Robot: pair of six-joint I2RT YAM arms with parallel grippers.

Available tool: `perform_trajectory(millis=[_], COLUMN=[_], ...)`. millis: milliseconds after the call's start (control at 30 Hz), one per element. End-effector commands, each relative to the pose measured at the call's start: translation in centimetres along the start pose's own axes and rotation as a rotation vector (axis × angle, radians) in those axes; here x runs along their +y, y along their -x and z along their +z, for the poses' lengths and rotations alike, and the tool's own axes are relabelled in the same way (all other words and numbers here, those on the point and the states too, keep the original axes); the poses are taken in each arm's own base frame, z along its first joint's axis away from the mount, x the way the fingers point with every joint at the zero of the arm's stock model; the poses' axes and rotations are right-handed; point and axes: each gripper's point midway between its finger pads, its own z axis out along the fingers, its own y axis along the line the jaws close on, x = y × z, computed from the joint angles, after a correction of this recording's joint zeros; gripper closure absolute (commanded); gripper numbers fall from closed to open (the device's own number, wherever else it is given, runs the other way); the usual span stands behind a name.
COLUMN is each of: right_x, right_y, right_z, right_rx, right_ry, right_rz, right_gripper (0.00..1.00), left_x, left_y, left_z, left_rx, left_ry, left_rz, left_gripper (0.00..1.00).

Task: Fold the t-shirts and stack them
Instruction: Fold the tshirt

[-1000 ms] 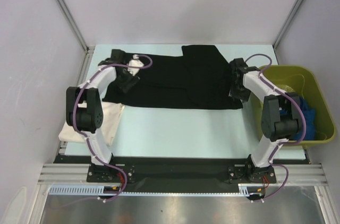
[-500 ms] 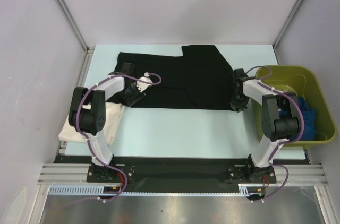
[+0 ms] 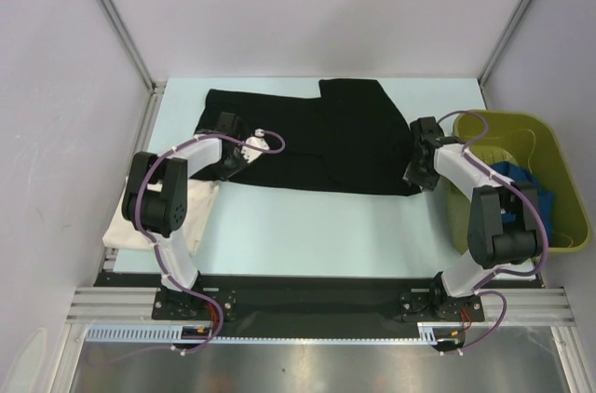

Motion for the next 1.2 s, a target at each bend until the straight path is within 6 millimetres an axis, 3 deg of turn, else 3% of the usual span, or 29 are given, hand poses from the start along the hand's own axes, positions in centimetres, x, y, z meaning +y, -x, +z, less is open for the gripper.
perform_trajectory(millis=[0,200,400,533,567,633,733,833,967,1100,1167], right_x=[-0.2,0.9,1.9,2.1,2.0,1.8,1.2,0.5,-0.3,-0.6,-0.7], right_y=[2.8,1.0,0.2,-0.6,-0.8,-1.0,-1.3,-2.0,-3.3,-4.7,-5.0], right_z=[-1.1,1.4,1.9,2.1,2.0,1.8,0.9,-0.1,-1.4,-2.4,-3.0], right_rx=[-0.099,-0.035,-0.011,0.010,0.012,0.018,0.023,0.039,0.067,0.096,0.102], right_ry=[-0.010,-0.012,0.009,0.013,0.011,0.011,0.004,-0.004,-0.016,-0.010,-0.002], right_rz=[0.087,0.068,0.060,0.060,0.059,0.056,0.048,0.043,0.036,0.028,0.029], right_gripper=[0.55,0.52,0.53,0.73,0.87,0.97,1.00,1.00,1.00,1.00,0.96], left_x=[3.2,3.9,3.8,4.4,4.5,5.2,5.8,5.0,2.2,1.0,1.3], left_y=[-1.0,-0.8,-1.0,-1.5,-1.6,-2.1,-3.1,-4.3,-5.6,-4.7,-4.1], left_z=[0.0,-0.5,-0.4,-0.3,-0.4,-0.7,-1.4,-1.7,-2.3,-2.6,-3.6], left_rx=[0.031,0.022,0.025,0.038,0.041,0.040,0.048,0.074,0.090,0.051,0.041], left_ry=[0.121,0.134,0.126,0.142,0.146,0.156,0.161,0.132,0.012,-0.078,-0.101], left_rz=[-0.021,-0.024,-0.030,-0.035,-0.035,-0.044,-0.042,-0.007,0.044,0.055,0.049], left_gripper=[1.00,1.00,1.00,1.00,1.00,1.00,1.00,1.00,1.00,0.99,0.70])
